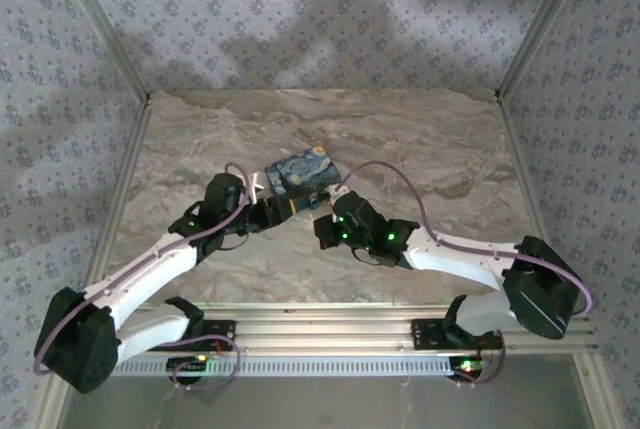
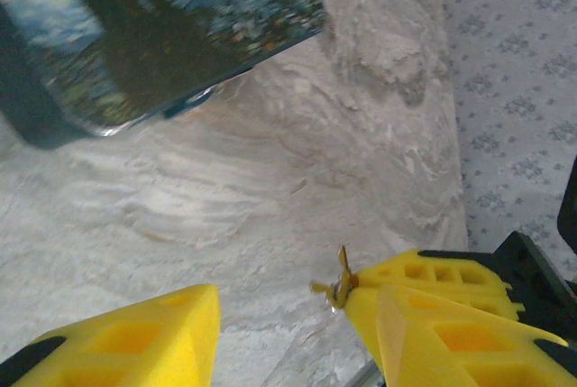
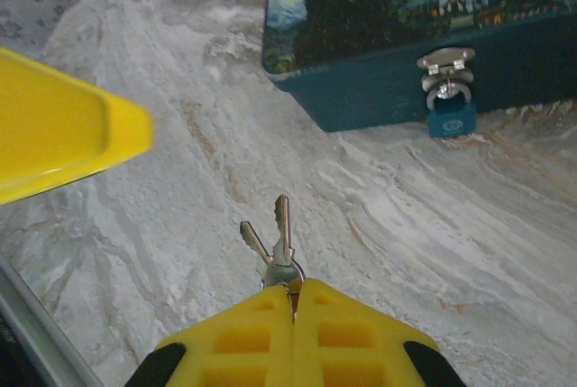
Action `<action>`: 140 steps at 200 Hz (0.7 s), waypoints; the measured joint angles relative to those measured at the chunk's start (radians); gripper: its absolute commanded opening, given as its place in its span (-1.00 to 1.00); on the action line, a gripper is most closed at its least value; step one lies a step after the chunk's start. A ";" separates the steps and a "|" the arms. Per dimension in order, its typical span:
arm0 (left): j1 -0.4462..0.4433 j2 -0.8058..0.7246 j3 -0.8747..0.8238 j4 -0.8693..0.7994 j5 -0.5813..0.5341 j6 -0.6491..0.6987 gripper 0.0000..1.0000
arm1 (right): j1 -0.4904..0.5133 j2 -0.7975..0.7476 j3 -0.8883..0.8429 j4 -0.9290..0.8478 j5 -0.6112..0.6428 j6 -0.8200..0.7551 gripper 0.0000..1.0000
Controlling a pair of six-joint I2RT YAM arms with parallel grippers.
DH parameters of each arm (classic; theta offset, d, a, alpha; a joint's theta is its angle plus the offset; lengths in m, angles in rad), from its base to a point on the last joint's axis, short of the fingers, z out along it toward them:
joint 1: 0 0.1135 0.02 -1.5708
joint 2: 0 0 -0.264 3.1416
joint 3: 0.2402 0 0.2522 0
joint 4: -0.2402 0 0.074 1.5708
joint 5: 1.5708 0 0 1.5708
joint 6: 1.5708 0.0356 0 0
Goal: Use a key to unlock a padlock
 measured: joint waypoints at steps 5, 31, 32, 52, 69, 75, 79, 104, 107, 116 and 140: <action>0.000 0.006 0.000 0.014 0.009 0.003 -0.03 | 0.000 -0.007 0.000 0.003 0.000 -0.009 -1.00; 0.000 0.027 0.000 0.067 0.047 0.021 -0.03 | 0.002 -0.037 0.000 0.019 -0.001 -0.053 -1.00; 0.000 0.027 0.000 0.068 0.048 0.022 -0.03 | 0.002 -0.037 0.000 0.019 -0.001 -0.054 -1.00; 0.000 0.034 0.000 0.101 0.074 0.043 -0.05 | 0.003 -0.040 0.000 0.032 -0.007 -0.082 -1.00; 0.000 0.034 0.000 0.122 0.095 0.053 -0.07 | 0.008 -0.040 0.000 0.039 -0.018 -0.101 -1.00; 0.000 0.034 0.000 0.130 0.103 0.056 -0.07 | 0.011 -0.040 0.000 0.042 -0.023 -0.107 -1.00; 0.001 0.034 0.000 0.135 0.106 0.059 -0.07 | 0.014 -0.040 0.000 0.043 -0.024 -0.112 -1.00; 0.008 0.033 -0.011 0.164 0.137 0.063 -0.11 | 0.035 -0.040 0.000 0.043 -0.033 -0.128 -1.00; 0.010 0.033 -0.013 0.167 0.140 0.063 -0.11 | 0.038 -0.040 0.000 0.043 -0.034 -0.130 -1.00; 0.015 0.033 -0.020 0.171 0.154 0.063 -0.11 | 0.045 -0.040 0.000 0.045 -0.034 -0.133 -1.00; 0.026 0.030 -0.042 0.183 0.176 0.066 -0.11 | 0.063 -0.040 0.000 0.053 -0.034 -0.139 -1.00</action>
